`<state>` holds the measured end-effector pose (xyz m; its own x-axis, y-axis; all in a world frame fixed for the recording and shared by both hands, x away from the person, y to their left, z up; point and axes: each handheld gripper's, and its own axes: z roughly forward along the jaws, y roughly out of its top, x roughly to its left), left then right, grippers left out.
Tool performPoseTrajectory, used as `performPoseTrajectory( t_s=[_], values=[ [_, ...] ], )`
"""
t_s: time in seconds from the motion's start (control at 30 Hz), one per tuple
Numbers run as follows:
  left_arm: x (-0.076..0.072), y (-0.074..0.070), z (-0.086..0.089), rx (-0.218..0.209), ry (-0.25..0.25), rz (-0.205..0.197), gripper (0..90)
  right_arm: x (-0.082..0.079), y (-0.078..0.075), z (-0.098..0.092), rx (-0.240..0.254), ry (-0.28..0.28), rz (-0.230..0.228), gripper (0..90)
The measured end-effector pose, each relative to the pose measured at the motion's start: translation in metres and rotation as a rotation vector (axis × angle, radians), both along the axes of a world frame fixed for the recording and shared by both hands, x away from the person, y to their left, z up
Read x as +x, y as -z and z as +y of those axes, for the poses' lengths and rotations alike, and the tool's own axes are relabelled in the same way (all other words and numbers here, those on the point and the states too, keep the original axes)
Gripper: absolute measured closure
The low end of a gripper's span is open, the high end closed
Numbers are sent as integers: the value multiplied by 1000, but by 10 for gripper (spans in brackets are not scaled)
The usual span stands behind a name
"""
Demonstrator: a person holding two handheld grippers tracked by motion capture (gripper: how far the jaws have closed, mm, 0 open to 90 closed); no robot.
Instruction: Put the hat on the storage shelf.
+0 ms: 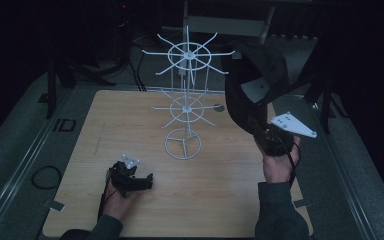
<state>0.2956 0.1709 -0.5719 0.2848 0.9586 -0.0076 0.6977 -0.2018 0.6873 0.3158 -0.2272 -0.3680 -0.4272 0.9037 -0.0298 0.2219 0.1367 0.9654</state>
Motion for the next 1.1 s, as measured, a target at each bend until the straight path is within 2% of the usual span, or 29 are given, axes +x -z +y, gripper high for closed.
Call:
performPoseTrajectory(
  t_s=[0.27,0.6,0.73,0.9,1.1],
  values=[
    [0,0,0,0,0,0,2,-3,3,12,-56,0,-19,864],
    [0,0,0,0,0,0,2,-6,8,18,-54,-7,-31,864],
    [0,0,0,0,0,0,1,-6,12,22,-75,-3,-36,863],
    [0,0,0,0,0,0,1,-5,17,25,-83,-19,-26,861],
    [0,0,0,0,0,0,2,-4,26,30,-97,-51,8,854]
  ],
)
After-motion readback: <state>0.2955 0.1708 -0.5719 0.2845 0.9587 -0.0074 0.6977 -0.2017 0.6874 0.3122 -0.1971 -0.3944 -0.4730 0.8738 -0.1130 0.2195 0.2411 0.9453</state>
